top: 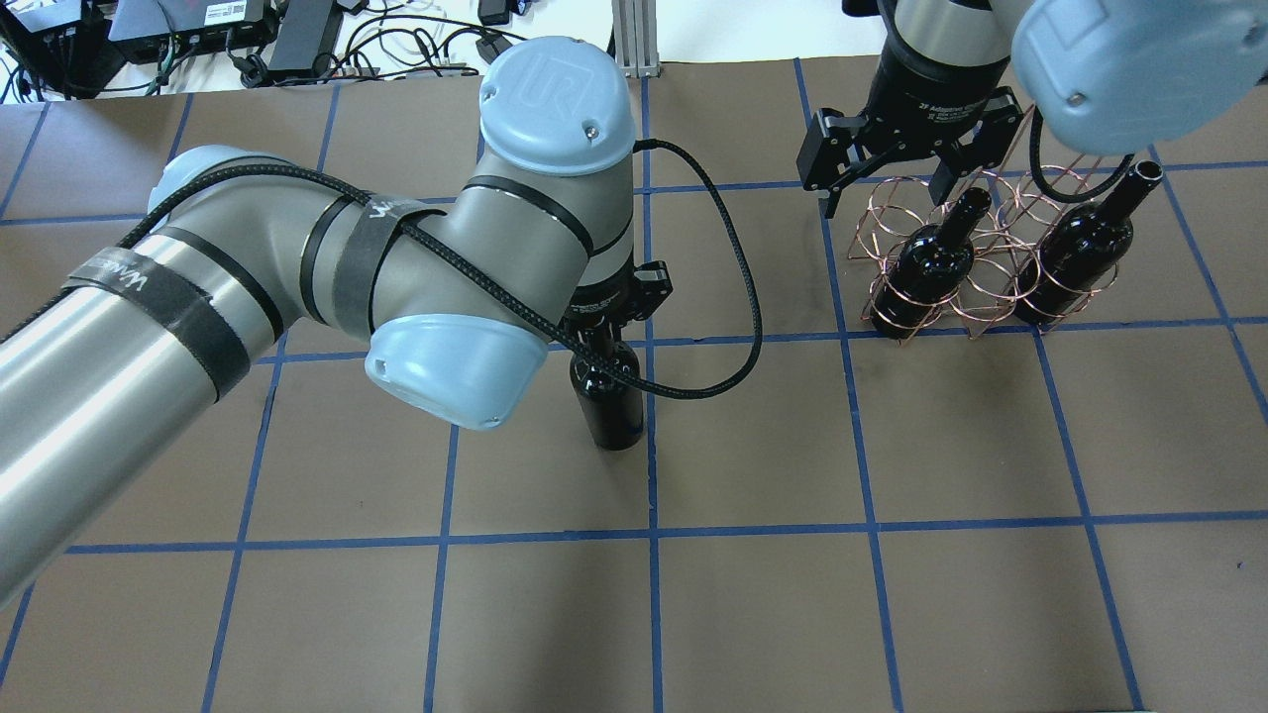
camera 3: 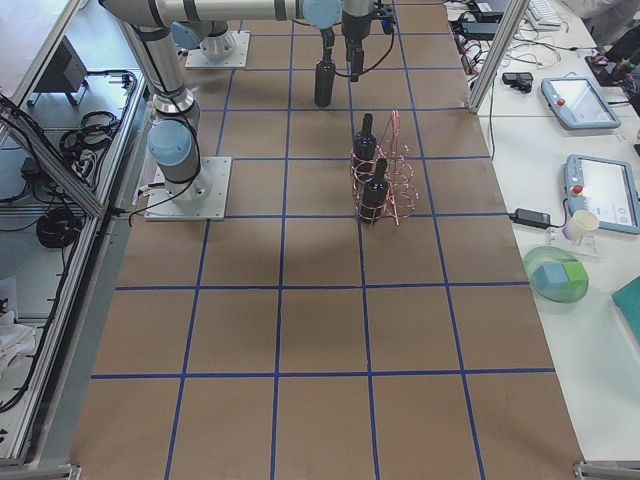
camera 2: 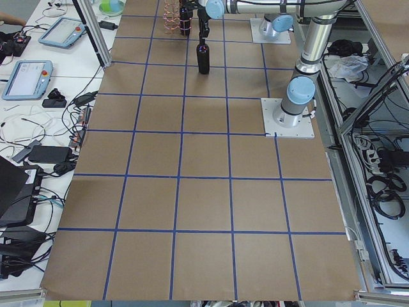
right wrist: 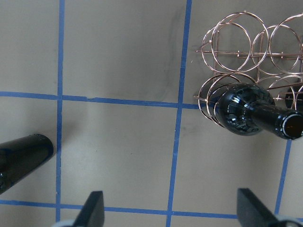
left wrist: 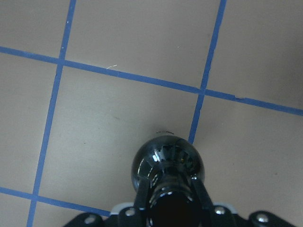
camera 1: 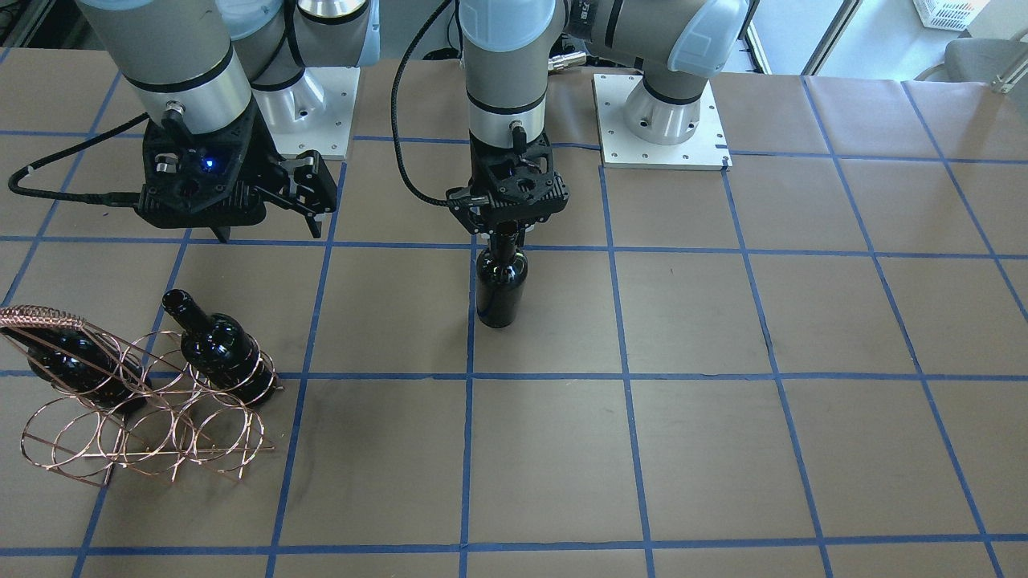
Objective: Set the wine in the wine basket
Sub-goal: 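Open the left gripper to release the standing bottle and lift away, then move the right gripper over the standing bottle while the left arm withdraws, then lower the right gripper and close it around the bottle neck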
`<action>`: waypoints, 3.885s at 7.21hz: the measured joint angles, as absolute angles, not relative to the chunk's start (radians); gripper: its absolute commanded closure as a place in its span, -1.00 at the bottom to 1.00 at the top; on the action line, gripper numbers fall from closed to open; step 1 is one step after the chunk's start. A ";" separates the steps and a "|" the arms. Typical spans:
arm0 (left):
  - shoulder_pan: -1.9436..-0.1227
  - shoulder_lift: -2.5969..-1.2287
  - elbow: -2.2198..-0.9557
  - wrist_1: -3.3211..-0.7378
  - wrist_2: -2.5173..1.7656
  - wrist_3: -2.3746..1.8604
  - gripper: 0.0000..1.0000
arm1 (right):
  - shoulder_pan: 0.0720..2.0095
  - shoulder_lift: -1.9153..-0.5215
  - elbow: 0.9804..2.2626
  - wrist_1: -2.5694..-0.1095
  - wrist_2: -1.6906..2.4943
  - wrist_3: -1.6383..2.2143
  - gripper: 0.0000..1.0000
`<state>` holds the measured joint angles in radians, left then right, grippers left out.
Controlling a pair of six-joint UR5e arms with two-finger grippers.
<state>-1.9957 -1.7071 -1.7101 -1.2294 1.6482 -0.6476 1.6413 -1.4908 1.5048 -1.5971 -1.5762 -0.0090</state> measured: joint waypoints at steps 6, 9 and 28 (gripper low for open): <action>-1.953 -1.656 -1.636 -1.346 1.650 -0.519 -0.99 | 1.642 -1.489 1.505 -1.595 -1.573 -0.010 -1.00; -1.793 -1.607 -1.537 -1.537 1.610 -0.181 -1.00 | 1.658 -1.496 1.504 -1.596 -1.571 0.061 -1.00; -1.604 -1.534 -1.542 -1.590 1.604 0.023 -1.00 | 2.082 -1.279 1.505 -1.766 -1.571 0.508 -0.40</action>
